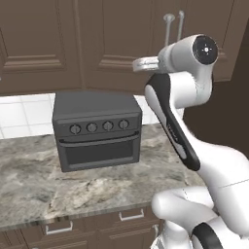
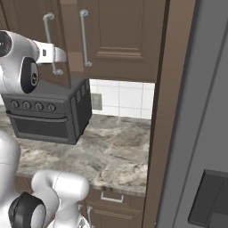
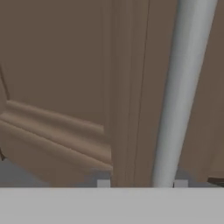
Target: Open the cabinet and move the ladle to the pot. Then close the cabinet.
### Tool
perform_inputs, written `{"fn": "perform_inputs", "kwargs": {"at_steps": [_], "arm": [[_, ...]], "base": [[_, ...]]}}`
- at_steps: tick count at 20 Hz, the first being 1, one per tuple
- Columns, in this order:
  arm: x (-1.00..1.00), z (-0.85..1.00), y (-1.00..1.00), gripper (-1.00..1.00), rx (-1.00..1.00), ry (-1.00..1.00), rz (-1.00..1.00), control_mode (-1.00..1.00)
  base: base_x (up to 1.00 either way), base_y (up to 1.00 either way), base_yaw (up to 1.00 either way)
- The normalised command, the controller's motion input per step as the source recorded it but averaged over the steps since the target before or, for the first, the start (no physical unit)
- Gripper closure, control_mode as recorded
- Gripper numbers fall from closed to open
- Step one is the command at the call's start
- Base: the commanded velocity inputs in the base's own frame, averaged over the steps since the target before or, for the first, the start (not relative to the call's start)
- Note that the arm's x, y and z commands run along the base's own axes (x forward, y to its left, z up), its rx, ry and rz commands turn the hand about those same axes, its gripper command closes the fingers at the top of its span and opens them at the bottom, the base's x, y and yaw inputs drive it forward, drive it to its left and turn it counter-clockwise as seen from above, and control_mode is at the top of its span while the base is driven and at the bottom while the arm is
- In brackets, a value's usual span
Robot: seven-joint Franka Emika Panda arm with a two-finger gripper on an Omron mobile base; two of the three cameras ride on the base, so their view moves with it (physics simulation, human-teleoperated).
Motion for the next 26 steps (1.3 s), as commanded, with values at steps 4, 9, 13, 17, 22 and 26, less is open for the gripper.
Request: {"fn": "perform_inputs", "kwargs": {"at_steps": [4,9,13,17,22,26], "arm": [[-0.80,0.16,0.66,1.00,0.00,0.07,0.00,-1.00],[-0.54,0.07,0.73,1.00,0.00,0.10,0.00,-1.00],[-0.29,0.01,0.78,1.00,0.00,0.11,0.00,-1.00],[0.00,0.00,0.51,-1.00,0.00,0.10,-0.01,-1.00],[-0.13,-0.09,-0.37,-1.00,-0.01,0.00,-0.05,-1.00],[-0.90,0.00,-0.91,-1.00,0.00,-0.12,-0.03,-1.00]], "base": [[0.00,0.00,0.00],[0.00,0.00,0.00],[0.00,0.00,0.00],[0.00,0.00,0.00],[0.00,0.00,0.00],[0.00,0.00,0.00]]}}
